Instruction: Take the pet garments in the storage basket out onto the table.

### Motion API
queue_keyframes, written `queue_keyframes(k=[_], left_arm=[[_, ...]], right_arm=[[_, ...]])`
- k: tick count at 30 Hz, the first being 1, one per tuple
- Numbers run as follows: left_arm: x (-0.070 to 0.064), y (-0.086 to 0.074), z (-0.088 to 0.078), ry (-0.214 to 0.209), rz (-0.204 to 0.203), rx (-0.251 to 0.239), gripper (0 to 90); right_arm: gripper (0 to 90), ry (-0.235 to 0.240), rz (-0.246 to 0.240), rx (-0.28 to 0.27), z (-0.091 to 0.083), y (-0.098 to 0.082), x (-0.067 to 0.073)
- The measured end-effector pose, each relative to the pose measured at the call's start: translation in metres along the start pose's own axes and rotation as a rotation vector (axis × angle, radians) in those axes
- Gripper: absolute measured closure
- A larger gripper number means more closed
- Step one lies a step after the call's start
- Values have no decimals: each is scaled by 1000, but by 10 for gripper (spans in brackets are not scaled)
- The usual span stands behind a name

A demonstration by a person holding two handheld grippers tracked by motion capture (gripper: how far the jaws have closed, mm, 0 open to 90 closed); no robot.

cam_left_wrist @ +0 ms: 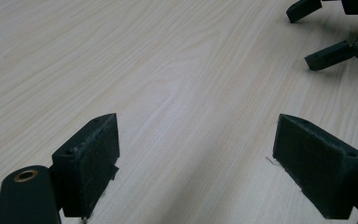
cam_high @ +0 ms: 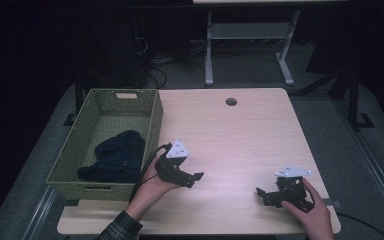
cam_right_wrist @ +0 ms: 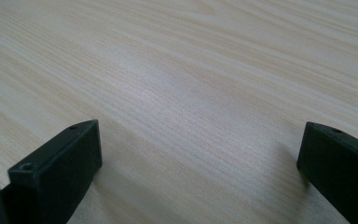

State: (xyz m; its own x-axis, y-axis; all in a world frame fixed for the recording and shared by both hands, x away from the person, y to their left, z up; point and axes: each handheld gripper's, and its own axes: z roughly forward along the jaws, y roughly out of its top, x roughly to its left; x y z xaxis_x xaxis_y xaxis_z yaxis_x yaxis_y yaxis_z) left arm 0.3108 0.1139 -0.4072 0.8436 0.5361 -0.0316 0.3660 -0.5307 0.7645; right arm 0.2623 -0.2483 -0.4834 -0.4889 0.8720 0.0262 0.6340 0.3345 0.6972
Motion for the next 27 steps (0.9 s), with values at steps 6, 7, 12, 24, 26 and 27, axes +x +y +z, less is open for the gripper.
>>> queue_keyframes(k=[6, 7, 12, 24, 26, 27], left_arm=[[1, 4, -2, -5, -6, -4, 141], [2, 5, -3, -4, 1, -1, 141], [4, 11, -6, -6, 9, -7, 141], [10, 24, -13, -6, 8, -27, 142], [11, 26, -14, -5, 10, -25, 142], [12, 27, -14, -5, 9, -26, 142]], right_arm=[[0, 0, 0, 0, 0, 0, 0], [0, 0, 0, 1, 0, 0, 0], [0, 1, 0, 1, 0, 0, 0], [0, 1, 0, 0, 0, 0, 0], [0, 1, 0, 0, 0, 0, 0], [0, 1, 0, 0, 0, 0, 0]])
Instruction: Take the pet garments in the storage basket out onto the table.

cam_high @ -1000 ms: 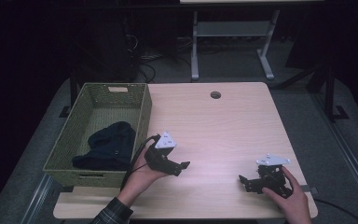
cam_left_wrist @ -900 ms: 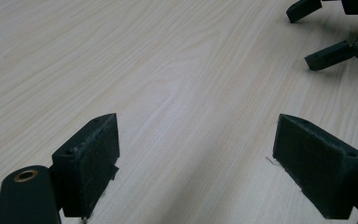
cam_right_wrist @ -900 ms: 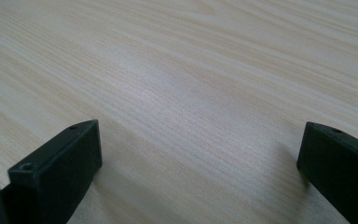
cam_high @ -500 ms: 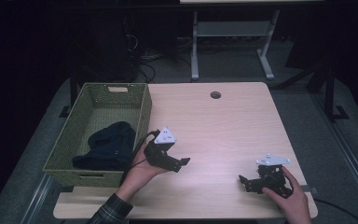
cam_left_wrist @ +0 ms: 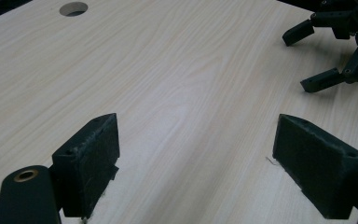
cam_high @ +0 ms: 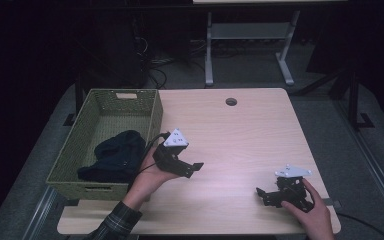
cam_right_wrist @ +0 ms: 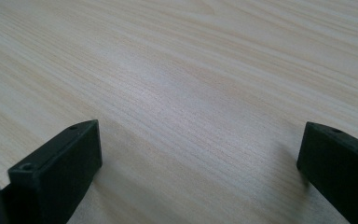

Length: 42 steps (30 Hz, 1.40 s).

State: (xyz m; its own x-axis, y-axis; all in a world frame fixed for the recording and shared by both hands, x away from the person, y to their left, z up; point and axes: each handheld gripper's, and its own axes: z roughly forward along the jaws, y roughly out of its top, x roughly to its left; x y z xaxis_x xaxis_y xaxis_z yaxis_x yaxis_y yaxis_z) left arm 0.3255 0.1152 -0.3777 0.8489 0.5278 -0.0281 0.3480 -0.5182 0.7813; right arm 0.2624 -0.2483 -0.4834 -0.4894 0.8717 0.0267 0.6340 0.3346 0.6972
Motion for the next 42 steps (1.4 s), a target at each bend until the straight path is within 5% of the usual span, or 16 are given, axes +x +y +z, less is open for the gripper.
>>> queue_keyframes(k=[26, 42], left_arm=[[23, 5, -33, 26, -30, -38, 142], [44, -6, -59, 83, -66, -60, 142]], right_arm=[[0, 0, 3, -1, 0, 0, 0], [0, 0, 3, -1, 0, 0, 0]])
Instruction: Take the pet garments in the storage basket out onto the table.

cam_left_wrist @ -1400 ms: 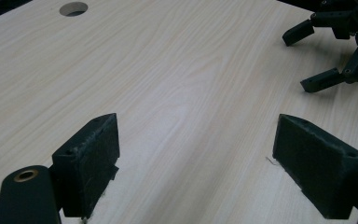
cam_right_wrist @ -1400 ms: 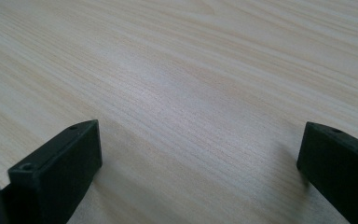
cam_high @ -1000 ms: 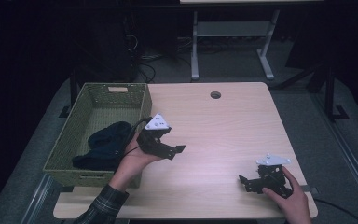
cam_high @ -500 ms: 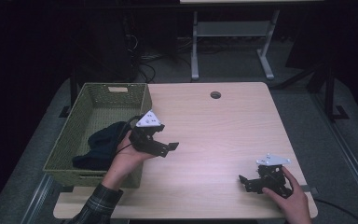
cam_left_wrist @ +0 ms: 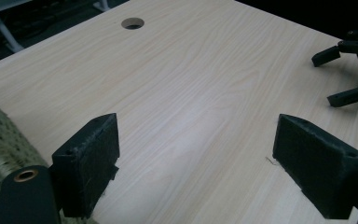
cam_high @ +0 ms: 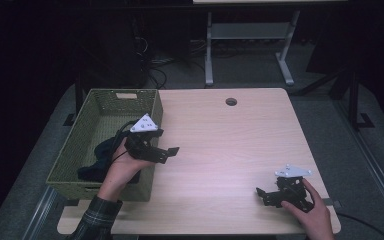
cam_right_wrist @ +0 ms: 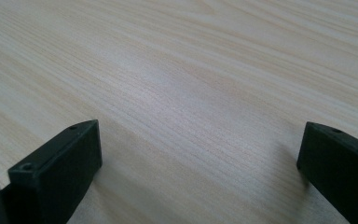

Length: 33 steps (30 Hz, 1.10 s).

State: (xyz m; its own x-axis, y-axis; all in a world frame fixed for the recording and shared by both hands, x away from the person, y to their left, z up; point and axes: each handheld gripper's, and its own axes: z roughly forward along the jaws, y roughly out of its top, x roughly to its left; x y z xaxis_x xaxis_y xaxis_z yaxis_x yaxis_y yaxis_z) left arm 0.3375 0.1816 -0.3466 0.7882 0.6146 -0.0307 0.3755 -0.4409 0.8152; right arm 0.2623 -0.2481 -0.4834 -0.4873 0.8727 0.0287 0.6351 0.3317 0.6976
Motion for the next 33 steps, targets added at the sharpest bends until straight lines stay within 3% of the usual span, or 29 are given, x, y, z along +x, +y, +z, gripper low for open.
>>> queue_keyframes(k=[11, 33], left_arm=[[13, -9, -11, 32, -30, 2, 142], [57, -33, -53, 143, -109, -23, 140]], right_arm=[[0, 0, -3, 1, 0, 0, 0], [0, 0, -1, 1, 0, 0, 0]])
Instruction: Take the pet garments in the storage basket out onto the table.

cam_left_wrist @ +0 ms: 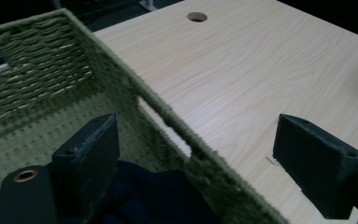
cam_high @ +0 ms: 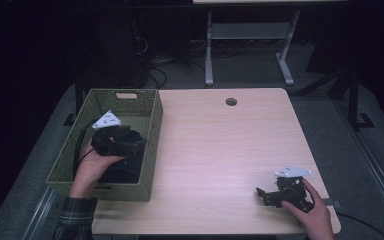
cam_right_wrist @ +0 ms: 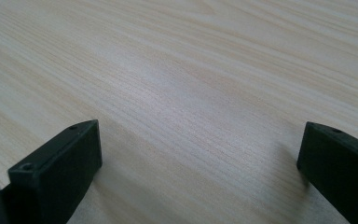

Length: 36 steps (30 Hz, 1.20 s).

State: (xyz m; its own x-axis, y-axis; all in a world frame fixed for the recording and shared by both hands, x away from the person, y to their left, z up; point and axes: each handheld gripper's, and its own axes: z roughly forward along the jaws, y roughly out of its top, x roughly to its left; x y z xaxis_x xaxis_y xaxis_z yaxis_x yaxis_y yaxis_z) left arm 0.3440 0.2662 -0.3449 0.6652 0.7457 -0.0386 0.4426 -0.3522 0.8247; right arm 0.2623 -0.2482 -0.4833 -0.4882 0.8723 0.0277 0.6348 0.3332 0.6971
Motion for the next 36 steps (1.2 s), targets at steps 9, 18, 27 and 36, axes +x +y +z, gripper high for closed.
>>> queue_keyframes(k=[9, 18, 27, 36], left_arm=[[16, -10, -7, 33, -3, 28, 141], [28, -20, -7, 46, 14, 99, 142], [43, -37, 2, 81, 48, 236, 142], [50, -53, 20, 67, 13, 361, 142]], right_arm=[[0, 0, 1, 0, 0, 0, 0], [0, 0, 1, 0, 0, 0, 0], [0, 0, 1, 0, 0, 0, 0], [0, 0, 1, 0, 0, 0, 0]])
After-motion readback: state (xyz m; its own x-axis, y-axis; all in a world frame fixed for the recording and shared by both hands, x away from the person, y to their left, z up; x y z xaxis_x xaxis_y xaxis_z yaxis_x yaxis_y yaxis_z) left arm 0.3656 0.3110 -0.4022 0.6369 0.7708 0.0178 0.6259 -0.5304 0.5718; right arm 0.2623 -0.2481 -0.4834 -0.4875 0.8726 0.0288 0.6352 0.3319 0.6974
